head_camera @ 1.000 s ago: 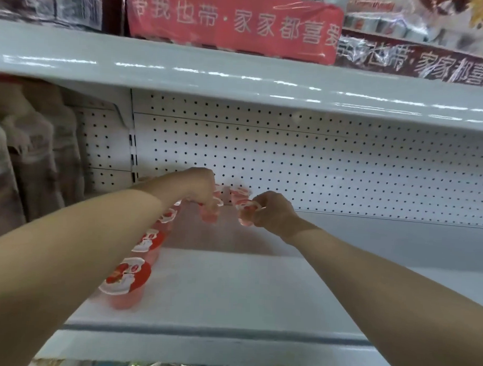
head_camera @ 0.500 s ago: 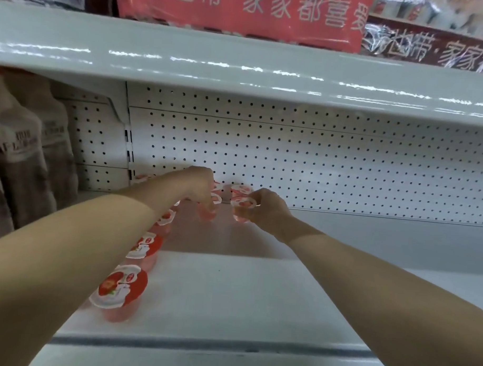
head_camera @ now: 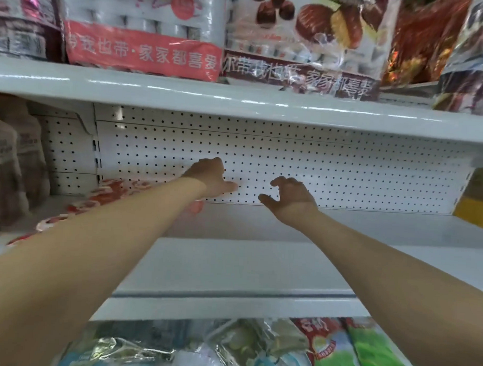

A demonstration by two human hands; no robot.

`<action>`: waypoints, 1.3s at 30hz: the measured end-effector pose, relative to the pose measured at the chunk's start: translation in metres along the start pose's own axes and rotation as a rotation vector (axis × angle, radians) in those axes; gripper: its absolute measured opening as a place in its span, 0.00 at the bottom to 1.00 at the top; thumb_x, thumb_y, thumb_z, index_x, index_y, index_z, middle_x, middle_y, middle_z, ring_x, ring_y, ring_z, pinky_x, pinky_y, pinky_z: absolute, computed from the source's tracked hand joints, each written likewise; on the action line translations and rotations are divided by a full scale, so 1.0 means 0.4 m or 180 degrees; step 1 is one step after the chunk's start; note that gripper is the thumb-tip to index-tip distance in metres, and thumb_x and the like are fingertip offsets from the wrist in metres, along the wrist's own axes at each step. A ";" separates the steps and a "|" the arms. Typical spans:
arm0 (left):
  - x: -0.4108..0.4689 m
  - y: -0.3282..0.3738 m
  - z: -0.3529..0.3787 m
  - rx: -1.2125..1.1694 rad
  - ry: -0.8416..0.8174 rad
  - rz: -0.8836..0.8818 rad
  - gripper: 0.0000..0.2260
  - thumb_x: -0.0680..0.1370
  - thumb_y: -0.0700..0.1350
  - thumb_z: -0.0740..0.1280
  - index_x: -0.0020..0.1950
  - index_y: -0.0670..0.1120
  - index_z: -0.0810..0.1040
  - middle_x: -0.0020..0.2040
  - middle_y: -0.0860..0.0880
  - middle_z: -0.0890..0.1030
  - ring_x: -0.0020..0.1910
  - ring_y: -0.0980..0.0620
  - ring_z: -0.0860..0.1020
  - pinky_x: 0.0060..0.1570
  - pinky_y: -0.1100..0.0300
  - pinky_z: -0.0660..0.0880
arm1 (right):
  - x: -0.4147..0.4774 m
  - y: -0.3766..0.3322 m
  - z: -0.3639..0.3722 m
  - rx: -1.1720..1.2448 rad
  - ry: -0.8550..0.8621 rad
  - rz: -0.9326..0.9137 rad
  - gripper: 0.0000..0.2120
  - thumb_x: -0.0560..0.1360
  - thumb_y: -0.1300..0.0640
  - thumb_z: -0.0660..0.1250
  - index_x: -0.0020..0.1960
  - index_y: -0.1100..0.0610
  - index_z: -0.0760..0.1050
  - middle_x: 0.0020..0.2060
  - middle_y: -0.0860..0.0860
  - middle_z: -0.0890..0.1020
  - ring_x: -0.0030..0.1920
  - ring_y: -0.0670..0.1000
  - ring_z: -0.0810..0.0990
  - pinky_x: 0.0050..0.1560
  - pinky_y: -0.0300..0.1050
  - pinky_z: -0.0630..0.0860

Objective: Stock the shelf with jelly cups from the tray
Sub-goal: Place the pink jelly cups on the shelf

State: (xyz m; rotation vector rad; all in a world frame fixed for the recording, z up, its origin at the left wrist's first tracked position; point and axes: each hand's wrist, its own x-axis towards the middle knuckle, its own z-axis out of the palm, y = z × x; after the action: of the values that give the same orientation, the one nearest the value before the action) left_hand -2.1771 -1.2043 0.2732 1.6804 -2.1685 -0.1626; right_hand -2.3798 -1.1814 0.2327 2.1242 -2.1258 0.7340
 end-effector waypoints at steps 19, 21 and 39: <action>-0.359 1.027 0.441 -0.0779 -0.0105 0.0813 0.26 0.78 0.61 0.63 0.67 0.44 0.70 0.65 0.43 0.72 0.63 0.42 0.72 0.60 0.46 0.73 | -0.681 0.884 -0.512 -0.0468 0.0499 0.0945 0.27 0.79 0.42 0.63 0.71 0.56 0.68 0.64 0.59 0.74 0.67 0.59 0.70 0.62 0.51 0.70; -0.405 1.111 0.498 -0.0843 -0.0233 0.0879 0.25 0.78 0.61 0.63 0.67 0.44 0.70 0.65 0.43 0.72 0.64 0.42 0.71 0.60 0.46 0.73 | -0.754 0.957 -0.538 -0.0553 0.0472 0.1089 0.27 0.77 0.42 0.64 0.71 0.54 0.68 0.65 0.57 0.74 0.67 0.58 0.71 0.62 0.52 0.71; -0.508 1.598 1.083 -0.0505 -0.1601 0.1741 0.22 0.76 0.60 0.66 0.60 0.44 0.74 0.62 0.42 0.75 0.62 0.40 0.73 0.57 0.49 0.74 | -1.130 1.527 -0.455 -0.0357 -0.0026 0.2878 0.29 0.75 0.44 0.68 0.71 0.54 0.67 0.64 0.59 0.74 0.65 0.60 0.71 0.60 0.49 0.70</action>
State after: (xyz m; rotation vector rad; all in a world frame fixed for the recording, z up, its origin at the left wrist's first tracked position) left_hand -2.8754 -0.8987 0.0359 0.9753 -2.8025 -0.6346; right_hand -2.9905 -0.7283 0.0530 1.0245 -3.0119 0.5947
